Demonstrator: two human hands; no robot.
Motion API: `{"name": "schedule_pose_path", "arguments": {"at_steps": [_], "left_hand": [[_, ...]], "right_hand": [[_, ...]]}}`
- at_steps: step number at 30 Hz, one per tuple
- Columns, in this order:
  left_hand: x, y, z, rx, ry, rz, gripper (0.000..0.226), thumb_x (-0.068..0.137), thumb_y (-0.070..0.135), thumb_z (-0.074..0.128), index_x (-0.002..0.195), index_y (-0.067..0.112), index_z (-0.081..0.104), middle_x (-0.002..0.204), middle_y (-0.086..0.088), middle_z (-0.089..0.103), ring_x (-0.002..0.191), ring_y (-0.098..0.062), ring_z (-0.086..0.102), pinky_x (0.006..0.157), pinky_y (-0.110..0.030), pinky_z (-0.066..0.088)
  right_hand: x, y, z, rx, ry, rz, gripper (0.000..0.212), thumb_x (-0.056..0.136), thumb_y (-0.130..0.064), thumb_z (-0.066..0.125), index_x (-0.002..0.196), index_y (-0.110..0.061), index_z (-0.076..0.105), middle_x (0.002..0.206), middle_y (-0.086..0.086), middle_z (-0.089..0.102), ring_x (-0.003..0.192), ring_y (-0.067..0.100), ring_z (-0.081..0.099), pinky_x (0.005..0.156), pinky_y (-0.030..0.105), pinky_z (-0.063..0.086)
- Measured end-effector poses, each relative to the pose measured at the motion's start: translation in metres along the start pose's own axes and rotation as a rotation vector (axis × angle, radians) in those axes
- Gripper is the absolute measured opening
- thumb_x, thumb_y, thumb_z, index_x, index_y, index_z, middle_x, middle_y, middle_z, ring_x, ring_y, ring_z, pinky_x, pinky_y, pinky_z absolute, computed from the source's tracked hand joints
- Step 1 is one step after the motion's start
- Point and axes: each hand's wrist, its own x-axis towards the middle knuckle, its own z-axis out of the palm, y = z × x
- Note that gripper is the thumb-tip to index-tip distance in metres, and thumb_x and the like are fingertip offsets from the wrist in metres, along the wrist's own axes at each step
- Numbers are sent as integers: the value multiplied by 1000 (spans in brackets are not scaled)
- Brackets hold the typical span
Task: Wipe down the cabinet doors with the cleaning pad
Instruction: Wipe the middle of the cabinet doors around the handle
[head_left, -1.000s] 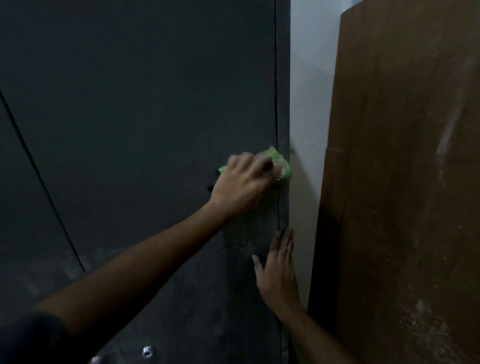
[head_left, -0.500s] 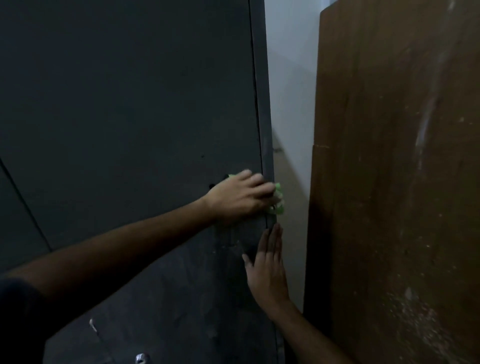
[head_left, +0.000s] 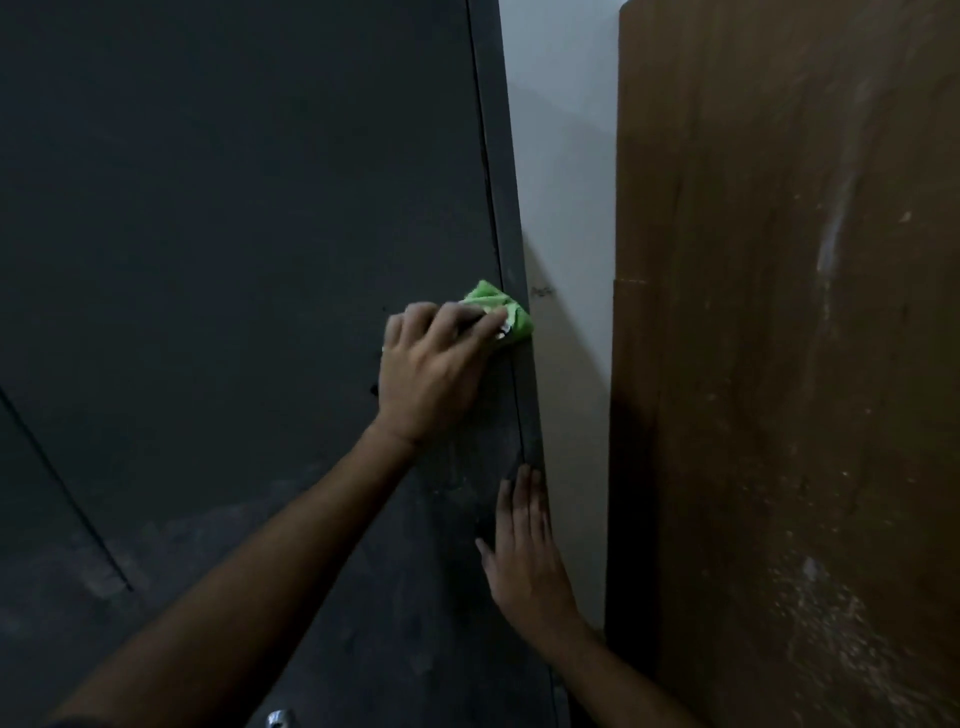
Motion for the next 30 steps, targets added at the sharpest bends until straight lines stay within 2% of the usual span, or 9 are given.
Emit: {"name": "schedule_pose_path", "arguments": {"at_steps": [1,6,10,12,15,17,21,25,30], "left_hand": [[-5,9,1,-29,1,-9,35,97,29,67,131,22,73,125,-4,60,102,-31,50,77,-42,44],[-36,4,-3,16,-236,688,41,93,36,63,132,28,72,121,1,71,100,-24,62,78,-36,48],[-33,2,8,9,-64,73,43,94,32,72,136,25,70,126,-5,63,106,-30,47,82,-42,36],[-42,19,10,-8,-69,10,43,93,32,72,136,25,70,126,-4,57,104,-30,47,79,-43,39],[-58,24,5,-59,-243,544,39,97,29,53,130,27,74,119,-1,69,97,-26,61,73,-37,50],[-55,9,3,-20,-266,673,39,99,32,49,130,29,73,118,1,71,97,-24,61,75,-36,48],[-57,23,13,-47,-96,66,40,95,32,65,134,26,71,123,-2,63,101,-28,47,77,-41,37],[-73,45,8,-150,-266,185,42,94,33,58,134,23,70,117,-2,65,100,-24,46,77,-39,43],[-62,41,-8,-431,-474,-64,79,94,25,75,162,13,36,133,-5,65,119,-25,49,92,-41,46]], "right_hand": [[0,1,2,5,4,-13,111,87,-48,71,159,7,7,165,32,8,153,43,18,124,51,27],[-4,14,11,1,-14,-70,112,86,-47,70,159,7,5,164,33,1,150,43,19,121,53,32],[-14,23,17,-42,-42,-149,102,90,-43,68,158,6,11,165,33,0,155,45,4,120,54,33],[-15,21,16,-56,-51,-139,101,89,-43,66,158,7,13,165,33,1,155,45,8,121,54,32],[-13,23,11,-44,-90,-120,99,89,-46,65,158,5,17,165,32,6,150,43,27,116,54,39],[-13,24,6,-30,-109,-120,94,91,-46,63,157,5,22,164,32,10,146,42,37,112,53,43],[-11,23,-11,101,-59,-128,76,89,-32,69,150,3,42,162,28,27,148,40,35,112,51,45],[-1,9,-46,608,220,196,30,97,-14,64,127,-16,64,132,7,62,120,22,61,97,37,55],[39,-30,-83,954,368,508,37,98,-13,64,134,-7,57,129,3,53,113,18,62,89,43,58]]}}
